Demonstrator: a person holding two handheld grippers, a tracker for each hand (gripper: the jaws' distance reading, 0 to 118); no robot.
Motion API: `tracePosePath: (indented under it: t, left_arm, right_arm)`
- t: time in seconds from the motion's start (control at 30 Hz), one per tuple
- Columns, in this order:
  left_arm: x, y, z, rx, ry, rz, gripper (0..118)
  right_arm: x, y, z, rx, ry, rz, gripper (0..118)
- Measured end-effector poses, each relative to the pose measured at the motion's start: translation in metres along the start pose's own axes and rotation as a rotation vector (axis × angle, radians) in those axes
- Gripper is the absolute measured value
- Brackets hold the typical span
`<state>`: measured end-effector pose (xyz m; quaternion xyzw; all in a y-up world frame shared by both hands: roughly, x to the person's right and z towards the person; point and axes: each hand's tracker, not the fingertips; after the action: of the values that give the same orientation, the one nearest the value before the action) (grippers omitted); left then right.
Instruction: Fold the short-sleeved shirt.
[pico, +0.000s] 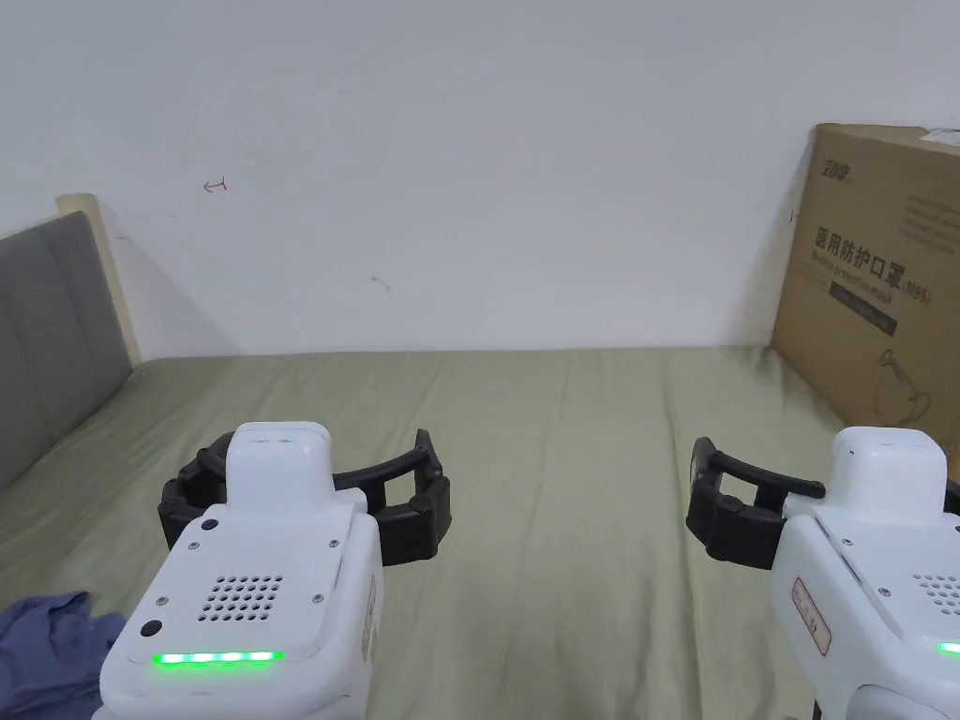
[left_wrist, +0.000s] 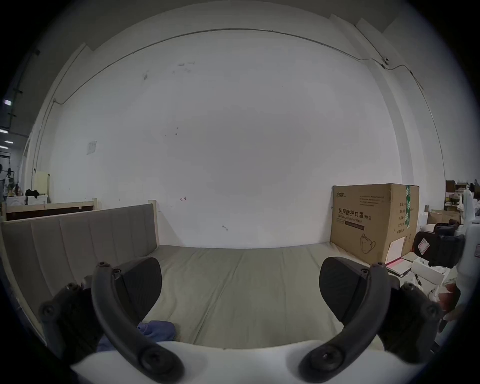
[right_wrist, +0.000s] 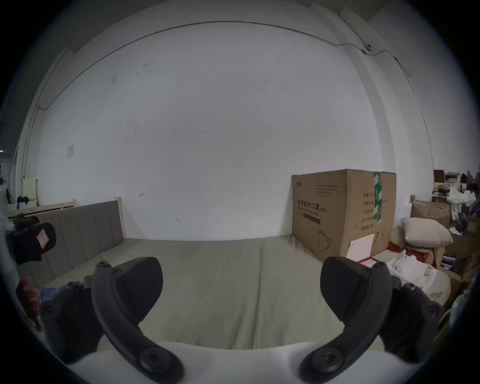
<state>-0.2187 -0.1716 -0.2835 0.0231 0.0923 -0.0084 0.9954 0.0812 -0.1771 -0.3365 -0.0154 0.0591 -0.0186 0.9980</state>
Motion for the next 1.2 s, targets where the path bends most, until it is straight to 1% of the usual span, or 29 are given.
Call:
tracePosePath:
  t: [0.37, 0.4, 0.43, 0.47, 0.5, 0.53, 0.57, 0.6, 0.63, 0.67, 0.7, 0.77, 0.8, 0.83, 1.03, 1.1, 1.17, 1.2]
  left_arm:
    - [-0.002, 0.002, -0.002, -0.03, -0.017, 0.018, 118]
    - [-0.003, 0.002, -0.004, -0.051, -0.031, 0.03, 118]
    - [-0.005, 0.001, -0.005, -0.077, -0.055, 0.039, 118]
    - [-0.005, 0.0, -0.007, -0.096, -0.071, 0.039, 118]
    - [-0.004, -0.002, -0.006, -0.097, -0.076, 0.024, 109]
    - [-0.003, -0.003, -0.006, -0.099, -0.075, -0.001, 92]
    - [-0.001, -0.004, -0.006, -0.102, -0.065, -0.033, 66]
    - [0.002, -0.006, -0.007, -0.109, -0.047, -0.07, 26]
    - [0.003, -0.008, -0.008, -0.114, -0.045, -0.076, 8]
    - [0.004, -0.01, -0.007, -0.112, -0.044, -0.069, 8]
    - [0.004, -0.012, -0.006, -0.108, -0.045, -0.063, 7]
    - [0.004, -0.011, -0.005, -0.11, -0.053, -0.052, 3]
    - [0.006, -0.011, -0.004, -0.107, -0.049, -0.052, 2]
    - [0.006, -0.011, -0.004, -0.102, -0.053, -0.054, 0]
    - [0.009, -0.011, -0.007, -0.12, -0.094, -0.057, 0]
    - [0.001, -0.012, -0.004, -0.137, -0.097, -0.046, 0]
    - [-0.017, -0.015, 0.004, -0.149, -0.08, -0.04, 0]
    - [-0.031, -0.015, 0.012, -0.148, -0.044, -0.042, 0]
  right_arm:
    - [-0.003, 0.0, -0.001, -0.007, 0.008, 0.011, 118]
    - [-0.003, -0.001, -0.001, -0.009, 0.004, 0.015, 118]
    - [-0.005, -0.002, 0.0, -0.005, -0.02, 0.027, 118]
    - [-0.005, -0.002, 0.001, -0.002, -0.017, 0.028, 118]
    - [-0.003, -0.002, 0.002, -0.008, -0.002, 0.036, 118]
    - [-0.002, -0.002, 0.002, -0.013, 0.01, 0.037, 117]
    - [-0.002, -0.003, 0.002, -0.02, 0.028, 0.035, 114]
    - [-0.001, -0.004, 0.004, -0.018, 0.053, 0.026, 94]
    - [0.0, -0.004, 0.006, -0.007, 0.062, 0.019, 49]
    - [0.0, -0.005, 0.004, -0.016, 0.032, 0.036, 0]
    - [-0.001, -0.006, 0.002, -0.006, -0.021, 0.067, 0]
    - [0.007, -0.009, 0.0, -0.054, 0.07, -0.026, 0]
    - [0.009, -0.009, 0.0, -0.061, 0.044, -0.015, 0]
    - [0.009, -0.009, -0.001, -0.066, 0.04, -0.006, 0]
    - [0.009, -0.01, 0.006, -0.074, 0.081, 0.001, 0]
    - [0.003, -0.011, 0.003, -0.086, 0.113, -0.006, 0]
    - [-0.013, -0.014, -0.004, -0.116, 0.192, -0.009, 0]
    - [-0.026, -0.017, -0.007, -0.133, 0.227, -0.004, 0]
